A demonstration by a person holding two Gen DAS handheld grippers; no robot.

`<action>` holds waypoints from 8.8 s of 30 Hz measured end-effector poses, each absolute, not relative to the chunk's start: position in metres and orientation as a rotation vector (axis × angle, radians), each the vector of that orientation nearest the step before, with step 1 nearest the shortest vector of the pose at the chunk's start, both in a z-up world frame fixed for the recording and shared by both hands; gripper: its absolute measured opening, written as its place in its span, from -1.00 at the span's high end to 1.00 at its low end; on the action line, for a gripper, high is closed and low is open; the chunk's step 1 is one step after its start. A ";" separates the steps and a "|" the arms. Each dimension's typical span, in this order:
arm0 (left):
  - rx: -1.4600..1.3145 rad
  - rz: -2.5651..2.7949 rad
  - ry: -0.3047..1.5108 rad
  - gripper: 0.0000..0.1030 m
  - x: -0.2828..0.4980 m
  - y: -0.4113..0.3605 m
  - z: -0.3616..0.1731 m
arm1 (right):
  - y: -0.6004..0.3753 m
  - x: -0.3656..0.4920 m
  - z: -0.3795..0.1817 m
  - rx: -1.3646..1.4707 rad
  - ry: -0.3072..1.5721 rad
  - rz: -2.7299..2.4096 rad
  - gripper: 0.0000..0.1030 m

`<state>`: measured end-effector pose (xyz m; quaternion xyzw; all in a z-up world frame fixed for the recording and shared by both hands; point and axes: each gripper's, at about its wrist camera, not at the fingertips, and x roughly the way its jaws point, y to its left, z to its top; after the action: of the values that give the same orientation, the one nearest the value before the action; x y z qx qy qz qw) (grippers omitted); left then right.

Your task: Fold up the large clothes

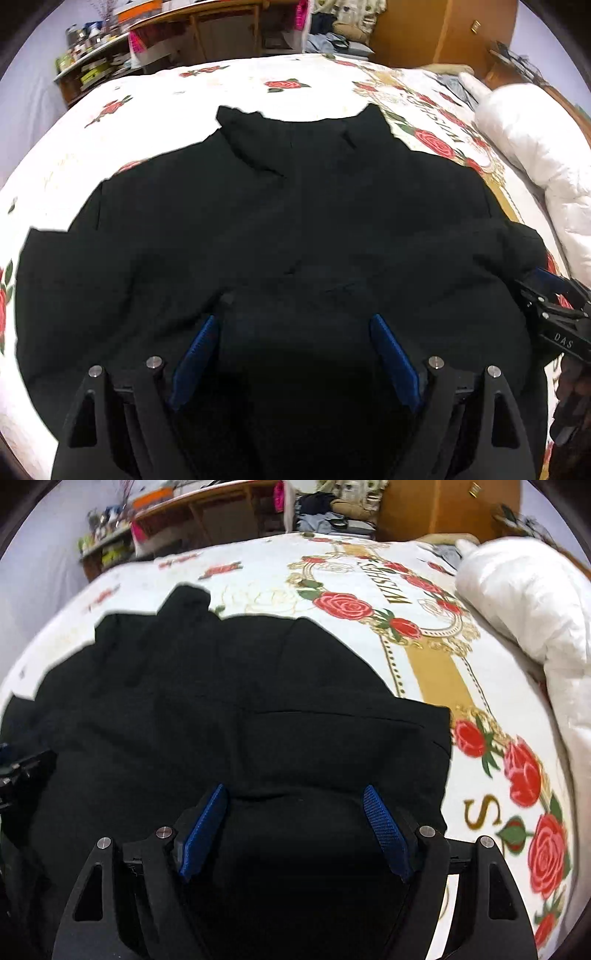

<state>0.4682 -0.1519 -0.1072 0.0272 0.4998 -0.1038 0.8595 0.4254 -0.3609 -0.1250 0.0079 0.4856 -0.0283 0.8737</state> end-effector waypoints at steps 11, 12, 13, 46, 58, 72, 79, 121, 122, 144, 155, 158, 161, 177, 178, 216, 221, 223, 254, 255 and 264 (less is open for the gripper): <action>0.033 -0.203 1.041 -0.68 0.459 -0.142 -0.097 | -0.351 0.425 -0.127 -0.067 1.056 -0.105 -0.52; 0.034 -0.213 1.025 -0.68 0.453 -0.139 -0.090 | -0.353 0.417 -0.118 -0.035 1.032 -0.102 -0.52; 0.038 -0.217 1.010 -0.67 0.448 -0.136 -0.084 | -0.355 0.409 -0.108 0.002 1.005 -0.084 -0.52; -0.015 -0.311 1.046 -0.68 0.157 0.056 -0.059 | -0.341 0.079 -0.039 0.136 0.881 -0.037 -0.54; -0.001 -0.282 1.161 -0.68 0.127 0.065 -0.108 | -0.345 0.049 -0.076 0.135 1.001 -0.056 -0.54; 0.002 -0.278 1.267 -0.68 0.121 0.071 -0.132 | -0.351 0.044 -0.111 0.179 1.148 0.033 -0.55; -0.025 -0.280 1.323 -0.68 0.126 0.064 -0.142 | -0.351 0.047 -0.124 0.146 1.205 0.054 -0.55; -0.013 -0.306 1.363 0.28 0.112 0.044 -0.137 | -0.355 0.050 -0.144 0.261 1.310 0.111 0.32; -0.017 -0.303 1.361 0.35 0.111 0.044 -0.135 | -0.354 0.049 -0.141 0.251 1.298 0.107 0.48; -0.117 -0.377 1.110 0.68 0.110 0.091 -0.015 | -0.362 0.034 -0.054 0.308 1.047 0.140 0.71; -0.092 -0.394 1.059 0.69 0.100 0.082 0.009 | -0.363 0.021 -0.033 0.302 0.993 0.174 0.72; -0.098 -0.392 1.067 0.69 0.100 0.084 0.004 | -0.367 0.015 -0.034 0.310 0.993 0.176 0.72; -0.119 -0.380 1.082 0.69 0.105 0.087 0.001 | -0.367 0.016 -0.036 0.310 0.998 0.178 0.72; -0.211 -0.429 1.012 0.68 0.183 0.085 0.054 | -0.378 0.080 0.013 0.293 0.926 0.218 0.71; -0.208 -0.430 1.004 0.68 0.191 0.083 0.059 | -0.380 0.087 0.017 0.299 0.917 0.218 0.71; -0.150 -0.169 0.969 0.68 0.488 0.029 0.032 | -0.391 0.385 0.020 0.205 0.920 0.018 0.71; -0.154 -0.124 0.969 0.68 0.526 0.018 0.015 | -0.395 0.420 0.004 0.219 0.934 -0.023 0.71; -0.151 -0.108 0.980 0.68 0.540 0.013 0.006 | -0.394 0.433 -0.002 0.207 0.944 -0.041 0.71; -0.187 -0.020 1.061 0.23 0.592 0.003 -0.052 | -0.391 0.504 -0.059 0.225 1.052 -0.159 0.59; -0.184 -0.025 1.055 0.14 0.591 0.003 -0.048 | -0.391 0.503 -0.056 0.221 1.049 -0.159 0.58; -0.189 -0.017 0.902 -0.33 0.581 0.015 0.008 | -0.397 0.497 -0.024 0.312 1.016 -0.134 0.21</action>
<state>0.5813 0.0148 0.0078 -0.0913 0.4352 -0.0080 0.8957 0.4970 -0.3974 -0.0235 0.1484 0.4841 -0.0640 0.8600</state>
